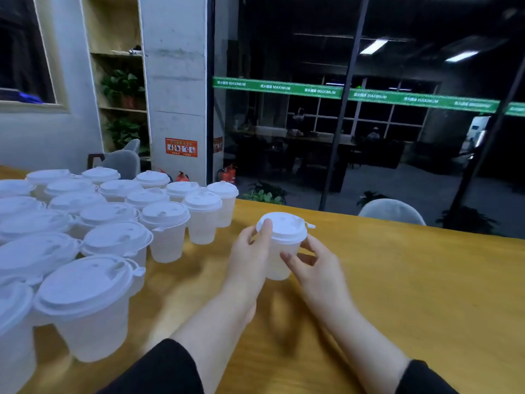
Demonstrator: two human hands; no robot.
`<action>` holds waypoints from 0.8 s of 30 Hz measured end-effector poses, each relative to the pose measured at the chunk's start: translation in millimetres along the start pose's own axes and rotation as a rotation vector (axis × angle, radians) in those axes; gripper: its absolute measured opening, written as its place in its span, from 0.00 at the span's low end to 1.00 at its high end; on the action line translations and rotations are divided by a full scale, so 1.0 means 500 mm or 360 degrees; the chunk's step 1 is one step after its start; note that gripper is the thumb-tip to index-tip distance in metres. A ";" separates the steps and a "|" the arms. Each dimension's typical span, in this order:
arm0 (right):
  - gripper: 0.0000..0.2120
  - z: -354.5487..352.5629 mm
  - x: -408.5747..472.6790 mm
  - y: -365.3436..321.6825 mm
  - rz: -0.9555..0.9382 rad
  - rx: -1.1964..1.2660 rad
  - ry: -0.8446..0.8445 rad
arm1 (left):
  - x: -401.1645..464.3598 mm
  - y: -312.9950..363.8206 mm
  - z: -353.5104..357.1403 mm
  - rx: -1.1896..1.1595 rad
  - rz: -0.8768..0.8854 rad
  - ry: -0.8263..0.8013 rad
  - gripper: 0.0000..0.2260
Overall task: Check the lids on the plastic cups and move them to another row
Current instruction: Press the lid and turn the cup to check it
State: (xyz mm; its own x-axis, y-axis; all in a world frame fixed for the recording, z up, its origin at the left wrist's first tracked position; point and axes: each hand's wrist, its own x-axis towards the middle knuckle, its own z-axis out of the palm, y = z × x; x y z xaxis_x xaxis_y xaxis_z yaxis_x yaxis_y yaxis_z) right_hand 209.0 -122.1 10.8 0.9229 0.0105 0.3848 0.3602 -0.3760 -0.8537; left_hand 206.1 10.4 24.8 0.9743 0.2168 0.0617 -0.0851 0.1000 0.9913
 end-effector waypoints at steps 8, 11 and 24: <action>0.09 -0.160 -0.171 -0.001 0.0014 -0.0068 0.0007 | -0.151 -0.012 0.057 0.0132 -0.0099 -0.0127 0.10; 0.11 -0.191 -0.196 -0.004 -0.0028 -0.0123 -0.0115 | -0.164 -0.008 0.044 0.0167 -0.0014 -0.0168 0.11; 0.07 -0.226 -0.172 0.006 -0.0716 -0.0417 -0.0031 | -0.139 -0.027 0.039 0.0120 0.0252 -0.0505 0.15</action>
State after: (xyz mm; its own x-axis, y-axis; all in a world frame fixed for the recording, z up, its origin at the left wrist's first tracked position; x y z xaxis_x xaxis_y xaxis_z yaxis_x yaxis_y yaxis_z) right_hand 115.5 -228.8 14.9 0.6879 0.2409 0.6846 0.6781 -0.5496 -0.4880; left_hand 143.6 -24.8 9.1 0.9676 -0.0893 0.2361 -0.2358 0.0145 0.9717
